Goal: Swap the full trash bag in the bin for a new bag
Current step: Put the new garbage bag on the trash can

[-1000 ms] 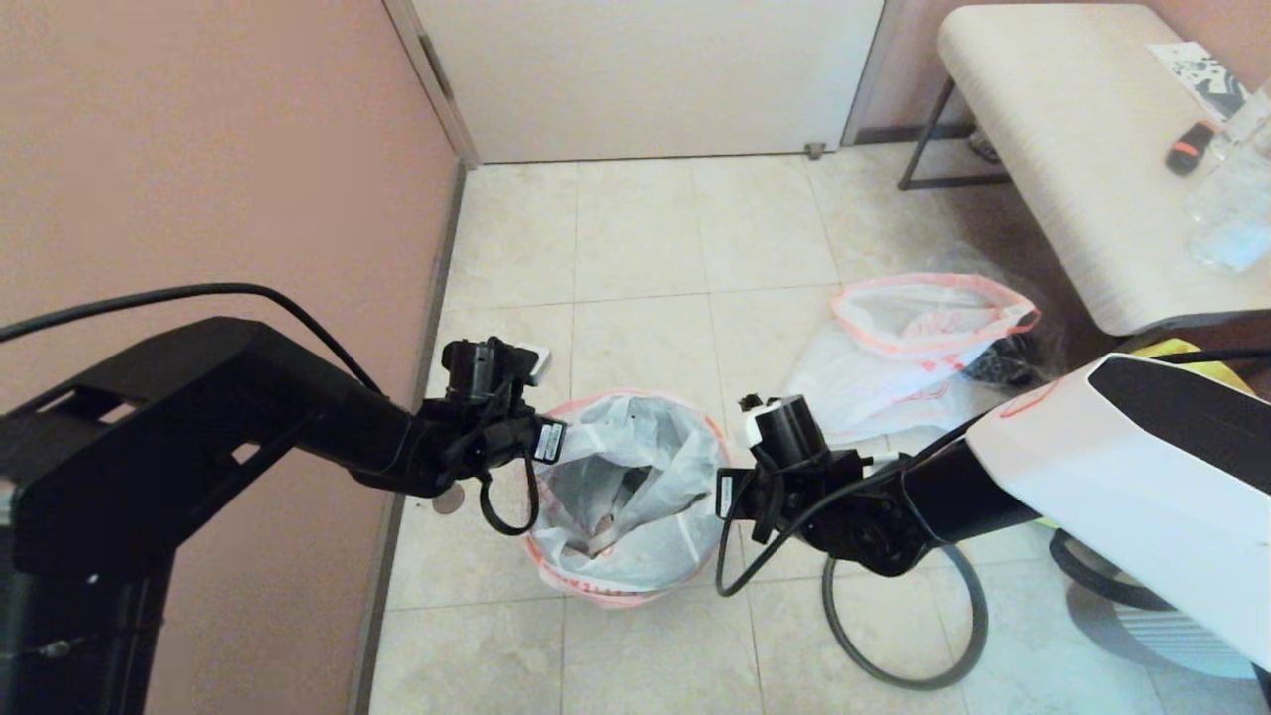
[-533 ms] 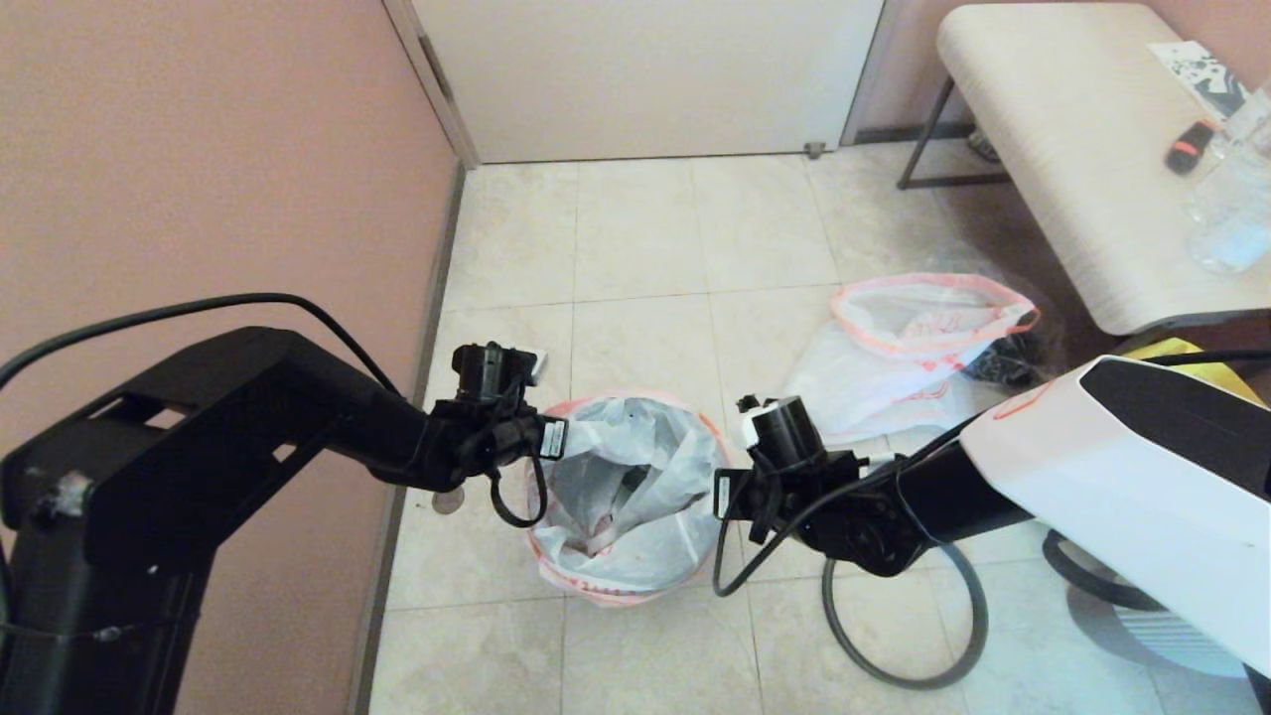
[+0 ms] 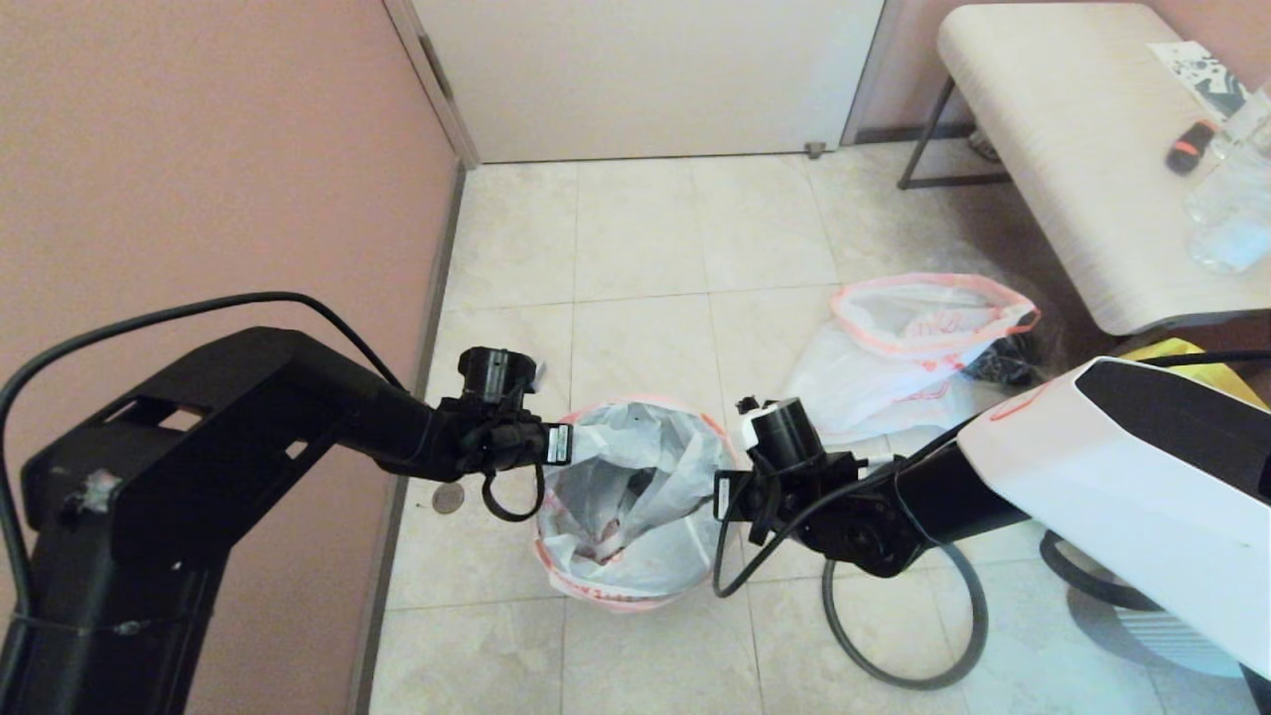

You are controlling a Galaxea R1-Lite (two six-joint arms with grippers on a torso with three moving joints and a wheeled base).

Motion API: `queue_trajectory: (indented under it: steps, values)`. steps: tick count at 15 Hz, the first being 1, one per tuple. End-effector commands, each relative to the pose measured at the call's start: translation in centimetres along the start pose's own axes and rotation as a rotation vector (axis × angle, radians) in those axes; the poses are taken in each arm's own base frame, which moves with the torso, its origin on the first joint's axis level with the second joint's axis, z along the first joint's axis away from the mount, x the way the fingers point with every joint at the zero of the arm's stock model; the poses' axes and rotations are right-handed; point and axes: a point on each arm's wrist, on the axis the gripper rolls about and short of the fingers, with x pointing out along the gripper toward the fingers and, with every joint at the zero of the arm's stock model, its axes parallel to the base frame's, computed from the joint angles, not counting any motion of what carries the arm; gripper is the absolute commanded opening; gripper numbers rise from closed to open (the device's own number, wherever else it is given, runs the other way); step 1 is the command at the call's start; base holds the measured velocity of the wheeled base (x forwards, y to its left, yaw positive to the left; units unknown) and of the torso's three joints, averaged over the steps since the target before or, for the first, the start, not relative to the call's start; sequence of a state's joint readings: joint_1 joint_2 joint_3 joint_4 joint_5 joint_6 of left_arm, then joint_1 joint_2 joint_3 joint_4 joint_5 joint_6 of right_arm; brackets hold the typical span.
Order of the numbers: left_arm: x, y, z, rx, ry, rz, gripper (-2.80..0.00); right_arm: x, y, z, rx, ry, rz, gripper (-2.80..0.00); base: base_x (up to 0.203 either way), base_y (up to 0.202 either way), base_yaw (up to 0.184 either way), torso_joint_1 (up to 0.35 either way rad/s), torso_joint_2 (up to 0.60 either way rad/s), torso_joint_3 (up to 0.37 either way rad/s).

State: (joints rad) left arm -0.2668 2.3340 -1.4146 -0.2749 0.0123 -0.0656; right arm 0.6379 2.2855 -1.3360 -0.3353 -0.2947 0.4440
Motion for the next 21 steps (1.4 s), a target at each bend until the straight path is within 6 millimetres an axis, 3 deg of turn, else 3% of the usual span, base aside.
queue_trajectory:
  steps: [1, 4, 7, 9, 13, 15, 16, 21]
  values:
    - [0.0, 0.5, 0.1, -0.024, 0.030, -0.020, 0.00, 0.0, 0.0, 0.0, 0.002, -0.001, -0.001, -2.80, 0.000, 0.000, 0.000, 0.000, 0.00, 0.000]
    - [0.0, 0.6, 0.0, -0.027, 0.038, -0.019, 0.00, 0.0, 0.0, 0.0, 0.002, -0.001, -0.001, -2.80, 0.000, 0.000, 0.000, 0.000, 0.00, 0.000]
    - [-2.2, 0.4, 1.4, -0.027, 0.047, -0.029, 0.00, -0.2, 0.1, 0.2, 0.005, -0.008, 0.002, -2.80, 0.000, 0.000, 0.000, 0.000, 0.00, 0.000]
    - [-4.9, 0.3, 2.9, -0.023, 0.053, -0.030, 0.00, -0.1, 0.0, 0.2, 0.004, -0.006, 0.002, -2.80, 0.000, 0.000, 0.000, 0.000, 0.00, 0.000]
    - [-5.7, 0.2, 3.6, -0.028, 0.095, -0.002, 0.00, -0.1, 0.1, 0.1, 0.003, -0.005, 0.002, -2.80, 0.000, 0.000, 0.000, 0.000, 0.00, 0.000]
    - [-7.1, -0.3, 4.4, -0.024, 0.066, -0.020, 0.00, 0.0, 0.1, 0.0, 0.002, -0.002, 0.001, -2.80, 0.000, 0.000, 0.000, 0.000, 0.00, 0.000]
    - [-7.2, -0.6, 4.3, -0.018, 0.068, -0.028, -2.80, 0.1, 0.1, -0.1, 0.002, 0.000, 0.000, -2.80, 0.000, 0.000, 0.000, 0.000, 0.00, 0.000]
    - [-6.0, -1.9, 3.9, -0.050, 0.084, -0.048, -2.80, 0.2, 0.0, -0.2, 0.003, 0.002, -0.002, -2.80, 0.000, 0.000, 0.000, 0.000, 0.00, 0.000]
